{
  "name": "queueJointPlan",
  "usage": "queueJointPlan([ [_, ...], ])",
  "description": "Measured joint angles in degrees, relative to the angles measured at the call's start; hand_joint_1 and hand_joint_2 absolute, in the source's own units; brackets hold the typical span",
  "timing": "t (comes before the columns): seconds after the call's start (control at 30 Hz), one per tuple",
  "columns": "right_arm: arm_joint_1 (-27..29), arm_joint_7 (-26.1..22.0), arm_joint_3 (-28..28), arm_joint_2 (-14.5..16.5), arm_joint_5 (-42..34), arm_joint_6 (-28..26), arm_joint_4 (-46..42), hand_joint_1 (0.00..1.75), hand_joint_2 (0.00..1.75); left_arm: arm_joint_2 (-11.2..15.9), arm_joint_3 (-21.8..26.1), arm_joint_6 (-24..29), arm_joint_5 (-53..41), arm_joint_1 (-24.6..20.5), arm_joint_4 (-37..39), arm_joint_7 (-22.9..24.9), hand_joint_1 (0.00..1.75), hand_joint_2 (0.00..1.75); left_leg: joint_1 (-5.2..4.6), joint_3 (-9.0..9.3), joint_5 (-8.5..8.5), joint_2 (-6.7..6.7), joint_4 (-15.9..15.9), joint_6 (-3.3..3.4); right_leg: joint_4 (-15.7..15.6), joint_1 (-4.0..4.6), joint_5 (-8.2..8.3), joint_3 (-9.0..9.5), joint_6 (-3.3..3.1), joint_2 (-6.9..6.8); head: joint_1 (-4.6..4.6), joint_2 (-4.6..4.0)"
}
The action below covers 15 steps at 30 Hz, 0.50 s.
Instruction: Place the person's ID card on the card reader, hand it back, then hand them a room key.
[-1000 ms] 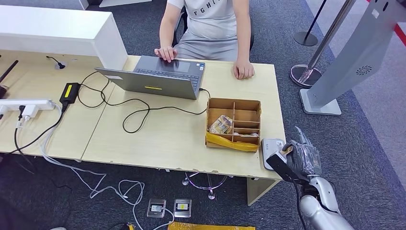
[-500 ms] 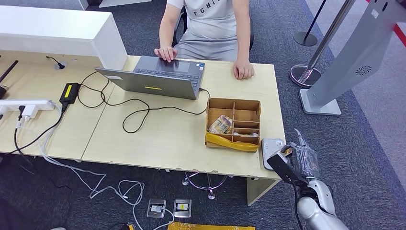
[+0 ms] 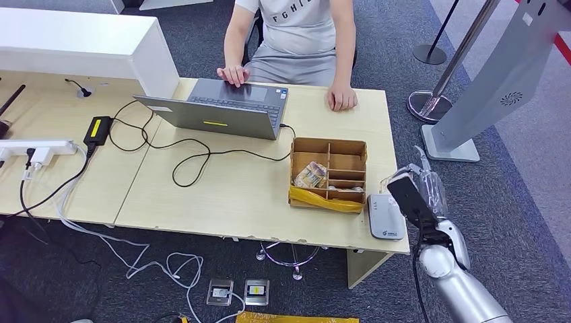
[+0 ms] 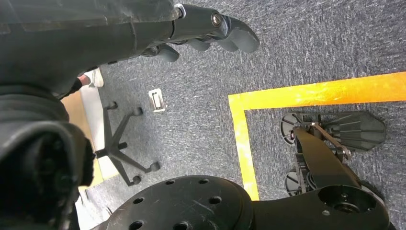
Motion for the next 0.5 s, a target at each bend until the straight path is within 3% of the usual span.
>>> queueJointPlan([
  [0.27, -5.6, 1.7, -2.8, 0.3, 3.7, 3.3, -8.9, 1.75, 1.75, 0.0, -0.1, -0.9, -0.6, 0.0, 0.0, 0.0, 0.00, 0.00, 0.00, -0.01, 0.00, -0.01, 0.0, 0.00, 0.0, 0.00, 0.00, 0.00, 0.00, -0.01, 0.00, 0.00],
  [0.5, -8.0, 0.7, -2.1, 3.3, 7.0, 4.7, -9.1, 1.75, 1.75, 0.0, -1.1, -1.1, -2.4, -0.1, 0.0, -0.1, 0.00, 0.00, 0.02, -0.02, 0.00, -0.02, 0.0, 0.00, 0.0, 0.02, 0.00, 0.00, -0.01, -0.03, 0.00, 0.01],
])
